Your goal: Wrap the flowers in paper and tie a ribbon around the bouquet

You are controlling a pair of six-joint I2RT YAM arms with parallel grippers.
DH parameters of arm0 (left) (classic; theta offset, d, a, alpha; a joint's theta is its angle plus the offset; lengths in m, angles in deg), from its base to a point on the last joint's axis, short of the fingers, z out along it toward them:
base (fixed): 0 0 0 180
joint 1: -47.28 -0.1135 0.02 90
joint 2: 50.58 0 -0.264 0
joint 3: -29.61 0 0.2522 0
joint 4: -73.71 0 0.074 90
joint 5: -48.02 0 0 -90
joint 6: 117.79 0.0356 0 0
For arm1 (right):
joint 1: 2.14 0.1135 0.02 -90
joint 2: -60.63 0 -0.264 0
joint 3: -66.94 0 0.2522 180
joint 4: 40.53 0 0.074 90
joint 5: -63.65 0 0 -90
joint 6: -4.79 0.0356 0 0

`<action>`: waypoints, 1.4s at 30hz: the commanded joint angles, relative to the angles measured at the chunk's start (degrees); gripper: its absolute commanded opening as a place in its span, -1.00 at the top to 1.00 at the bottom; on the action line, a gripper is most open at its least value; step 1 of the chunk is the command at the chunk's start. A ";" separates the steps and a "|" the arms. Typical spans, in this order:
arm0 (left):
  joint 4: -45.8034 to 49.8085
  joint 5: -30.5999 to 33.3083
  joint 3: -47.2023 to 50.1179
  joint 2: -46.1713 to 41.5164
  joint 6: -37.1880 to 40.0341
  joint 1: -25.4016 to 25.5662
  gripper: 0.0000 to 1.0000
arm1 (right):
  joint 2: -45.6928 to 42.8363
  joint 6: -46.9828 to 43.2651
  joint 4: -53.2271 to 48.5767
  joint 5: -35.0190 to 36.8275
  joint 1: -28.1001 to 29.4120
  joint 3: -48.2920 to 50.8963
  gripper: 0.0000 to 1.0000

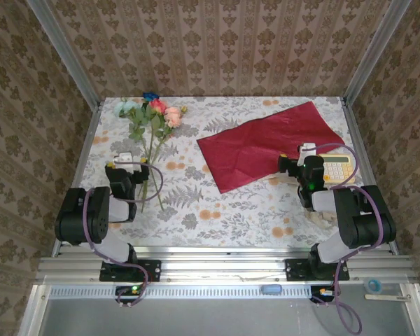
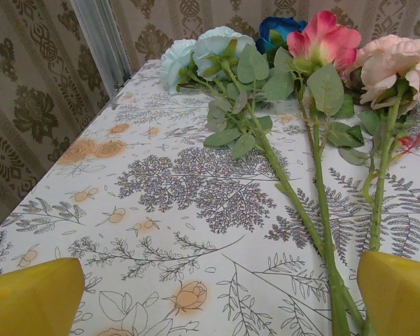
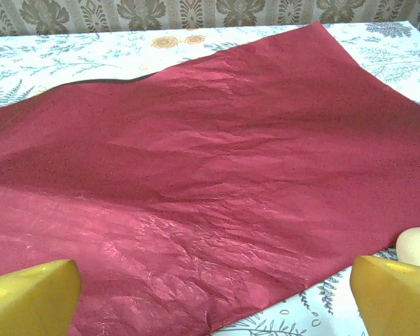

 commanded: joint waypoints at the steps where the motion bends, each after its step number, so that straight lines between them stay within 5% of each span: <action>1: 0.44 1.26 -0.64 -0.84 0.66 0.39 -1.00 | -0.03 -0.70 1.23 2.04 0.02 -0.26 -1.00; 9: 2.23 2.19 -1.78 -0.85 1.53 1.33 -1.00 | -0.20 -0.70 1.27 2.04 0.04 -0.22 -1.00; 14: 11.34 4.20 -6.37 -1.11 0.82 1.51 -1.00 | -0.21 -0.72 1.26 2.01 0.02 -0.21 -1.00; 26: 9.95 4.47 -5.59 -1.07 0.85 1.56 -0.99 | -0.24 -0.70 1.39 1.95 0.03 -0.13 -1.00; 29: 5.02 8.23 -2.22 -2.91 2.60 4.01 -1.00 | -3.93 -1.47 -1.80 1.57 0.34 -0.31 -1.00; 34: 5.32 28.99 -2.23 -15.13 13.90 17.09 -1.00 | -20.50 1.94 -19.84 11.36 2.21 -6.69 -1.00; 36: 14.11 31.67 -7.93 -21.92 14.39 21.19 -1.00 | -27.35 4.33 -27.17 14.93 3.82 -12.18 -1.00; 38: 36.54 31.51 -19.62 -27.23 4.29 23.39 -1.00 | -31.67 12.43 -41.67 17.48 5.19 -22.09 -1.00; 40: 68.24 17.82 -34.28 -29.26 -16.83 21.18 -1.00 | -32.13 26.81 -60.80 8.85 3.30 -33.55 -1.00; 42: 75.33 4.86 -38.05 -27.12 -33.65 15.61 -1.00 | -31.52 37.84 -66.23 3.74 2.64 -35.68 -1.00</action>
